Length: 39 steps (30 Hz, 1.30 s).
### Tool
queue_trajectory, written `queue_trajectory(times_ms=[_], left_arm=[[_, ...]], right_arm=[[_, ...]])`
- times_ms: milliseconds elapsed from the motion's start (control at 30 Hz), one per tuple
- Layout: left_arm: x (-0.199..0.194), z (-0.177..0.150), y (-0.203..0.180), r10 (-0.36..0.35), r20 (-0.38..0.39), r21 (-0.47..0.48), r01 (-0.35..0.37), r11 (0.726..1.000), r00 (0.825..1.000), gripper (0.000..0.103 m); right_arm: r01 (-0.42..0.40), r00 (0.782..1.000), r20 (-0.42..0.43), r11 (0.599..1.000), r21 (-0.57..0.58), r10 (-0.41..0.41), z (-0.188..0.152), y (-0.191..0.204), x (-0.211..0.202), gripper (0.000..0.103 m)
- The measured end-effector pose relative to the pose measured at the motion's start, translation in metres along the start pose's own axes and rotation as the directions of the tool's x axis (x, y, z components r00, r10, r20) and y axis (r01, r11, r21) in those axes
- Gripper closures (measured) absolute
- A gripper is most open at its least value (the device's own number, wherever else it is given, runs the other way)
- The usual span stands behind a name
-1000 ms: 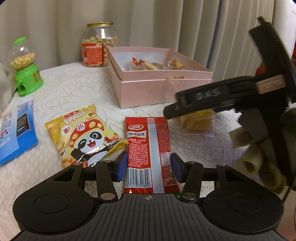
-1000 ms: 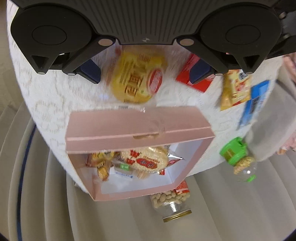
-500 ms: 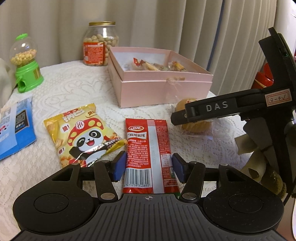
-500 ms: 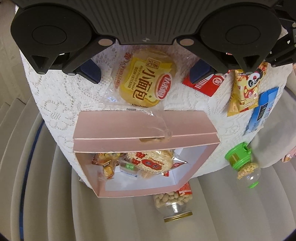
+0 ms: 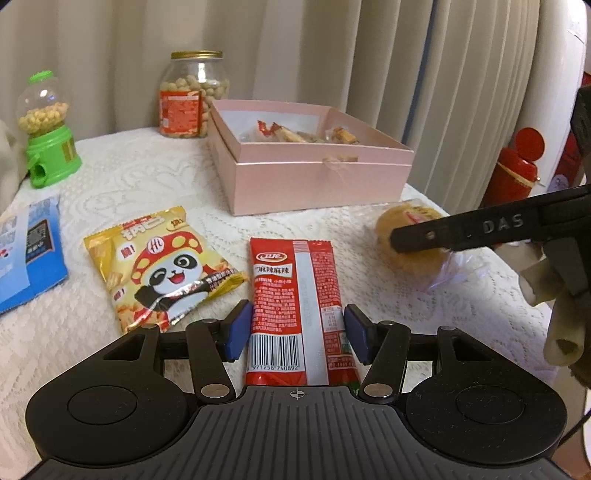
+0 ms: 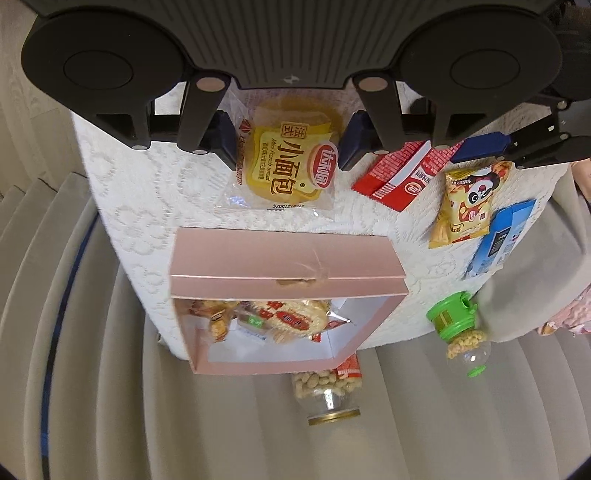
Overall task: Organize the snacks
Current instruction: 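Drop the red packet into the pink box with the left tool while the right tool drops the bread packet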
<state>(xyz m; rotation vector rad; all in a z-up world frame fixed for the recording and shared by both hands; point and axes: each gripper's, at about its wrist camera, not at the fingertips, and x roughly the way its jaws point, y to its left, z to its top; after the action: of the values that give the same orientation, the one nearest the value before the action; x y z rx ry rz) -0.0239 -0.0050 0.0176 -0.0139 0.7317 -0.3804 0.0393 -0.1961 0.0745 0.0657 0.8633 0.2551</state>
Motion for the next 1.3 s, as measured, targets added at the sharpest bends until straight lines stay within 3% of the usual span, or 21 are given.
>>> queue_trajectory(times_ms=[133,233,300,367,500,633,733,800,867,900,933,967,1033,1100,1200,1300], left_arm=[[0.000,-0.001,-0.005,0.021,0.004,0.024,-0.021,0.999,1.000,0.043],[-0.003,-0.001,-0.009,0.048,0.005,0.012,-0.049,0.999,0.999,0.051],[-0.010,0.003,-0.012,0.032,0.014,0.007,-0.032,0.999,0.999,0.052],[-0.023,0.012,-0.014,0.000,0.076,0.002,-0.001,1.000,0.997,0.052],[-0.050,0.061,-0.005,-0.013,0.253,-0.052,0.027,0.998,0.967,0.052],[-0.047,0.123,0.000,0.018,0.344,-0.029,-0.009,1.000,0.939,0.051],[-0.027,0.163,0.014,0.001,0.391,-0.091,0.037,0.995,0.920,0.051],[-0.008,0.177,0.027,-0.018,0.379,-0.143,0.077,0.987,0.925,0.051],[0.019,0.184,0.038,-0.041,0.328,-0.198,0.111,0.974,0.944,0.050],[0.037,0.188,0.042,-0.055,0.282,-0.222,0.121,0.967,0.958,0.047],[0.057,0.193,0.044,-0.071,0.225,-0.222,0.123,0.967,0.972,0.047],[0.086,0.199,0.045,-0.084,0.126,-0.202,0.108,0.973,0.988,0.047],[0.120,0.199,0.048,-0.046,0.035,-0.208,0.052,0.977,0.998,0.053],[0.118,0.192,0.053,-0.041,0.106,-0.241,0.065,0.968,0.993,0.056],[0.080,0.179,0.061,-0.046,0.274,-0.294,0.130,0.947,0.961,0.056],[0.051,0.171,0.057,-0.011,0.243,-0.257,0.075,0.963,0.970,0.056]], right_arm=[[0.003,1.000,0.019,1.000,0.005,-0.003,-0.001,-0.009,-0.012,0.046],[0.003,0.999,0.033,1.000,0.009,-0.003,-0.001,-0.013,-0.017,0.046],[-0.001,0.998,0.056,1.000,0.009,0.001,0.000,-0.014,-0.024,0.047],[-0.014,0.994,0.104,1.000,0.001,0.014,0.004,-0.016,-0.038,0.047],[-0.042,0.967,0.251,0.999,0.011,0.038,0.033,-0.022,-0.079,0.050],[-0.023,0.933,0.360,1.000,-0.007,0.024,0.081,-0.021,-0.102,0.051],[0.001,0.914,0.406,1.000,-0.026,0.010,0.125,-0.018,-0.098,0.051],[-0.013,0.926,0.378,1.000,-0.019,0.019,0.148,-0.018,-0.084,0.051],[-0.031,0.941,0.337,1.000,-0.005,0.031,0.157,-0.021,-0.072,0.050],[-0.041,0.950,0.309,0.999,-0.016,0.044,0.156,-0.023,-0.065,0.041],[-0.040,0.956,0.288,0.999,-0.037,0.049,0.150,-0.025,-0.060,0.026],[-0.026,0.961,0.273,0.998,-0.056,0.040,0.143,-0.026,-0.055,0.020],[0.043,0.977,0.213,0.994,-0.098,-0.022,0.124,-0.030,-0.040,0.017],[0.095,0.987,0.140,0.990,-0.106,-0.079,0.104,-0.037,-0.027,0.017],[0.098,0.995,0.038,0.993,-0.070,-0.096,0.071,-0.054,-0.010,0.017],[0.119,0.991,-0.057,0.991,-0.064,-0.122,0.040,-0.063,0.011,0.017]])
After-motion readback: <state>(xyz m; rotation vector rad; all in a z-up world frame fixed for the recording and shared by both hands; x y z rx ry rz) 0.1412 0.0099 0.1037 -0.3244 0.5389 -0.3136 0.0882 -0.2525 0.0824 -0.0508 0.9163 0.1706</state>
